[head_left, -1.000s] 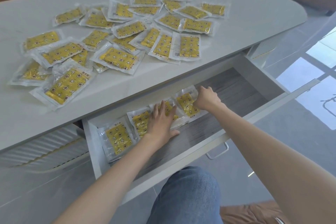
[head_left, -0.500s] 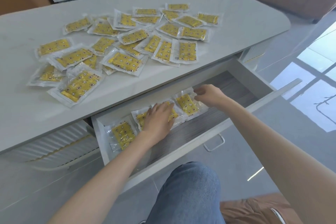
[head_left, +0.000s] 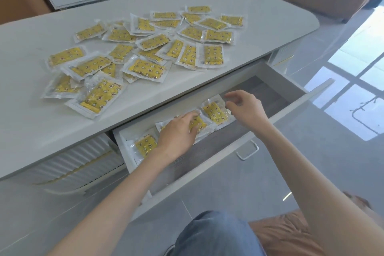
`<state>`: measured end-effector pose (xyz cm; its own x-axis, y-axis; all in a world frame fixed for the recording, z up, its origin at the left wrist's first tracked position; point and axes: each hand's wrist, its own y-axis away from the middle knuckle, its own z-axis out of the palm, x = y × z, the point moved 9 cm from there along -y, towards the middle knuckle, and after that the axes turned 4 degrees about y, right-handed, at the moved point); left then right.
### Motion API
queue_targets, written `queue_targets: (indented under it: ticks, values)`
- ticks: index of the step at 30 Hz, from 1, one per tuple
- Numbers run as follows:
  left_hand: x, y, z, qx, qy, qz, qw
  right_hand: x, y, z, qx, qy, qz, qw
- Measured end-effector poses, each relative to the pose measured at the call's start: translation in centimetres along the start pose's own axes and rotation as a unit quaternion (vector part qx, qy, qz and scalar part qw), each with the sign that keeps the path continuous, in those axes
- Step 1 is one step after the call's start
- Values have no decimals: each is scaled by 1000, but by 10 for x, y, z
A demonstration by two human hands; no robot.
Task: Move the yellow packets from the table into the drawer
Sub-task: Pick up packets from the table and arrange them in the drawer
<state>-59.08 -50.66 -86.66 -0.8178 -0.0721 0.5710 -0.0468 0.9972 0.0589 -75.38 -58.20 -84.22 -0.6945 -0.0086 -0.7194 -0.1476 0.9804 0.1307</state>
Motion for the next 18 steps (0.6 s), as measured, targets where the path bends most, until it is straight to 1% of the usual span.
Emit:
queue_targets:
  ticks: [4,7,9,14,18]
  values:
    - [9,16,-26,-52,-1,-34,998,-17,30,-7,-30,-29,52,998]
    - [26,34,-58,-103,5,-74,992,-38,63,-29,-55,-71,93,992]
    - [42,50,-87,-122,17,-93,988,-57,85,-47,-70,-102,116,985]
    - [93,93,-179,-128,51,-125,983,-125,144,-107,-99,-122,148,976]
    - [140,137,-262,-110,86,-143,980,-193,195,-163,-118,-109,130,978]
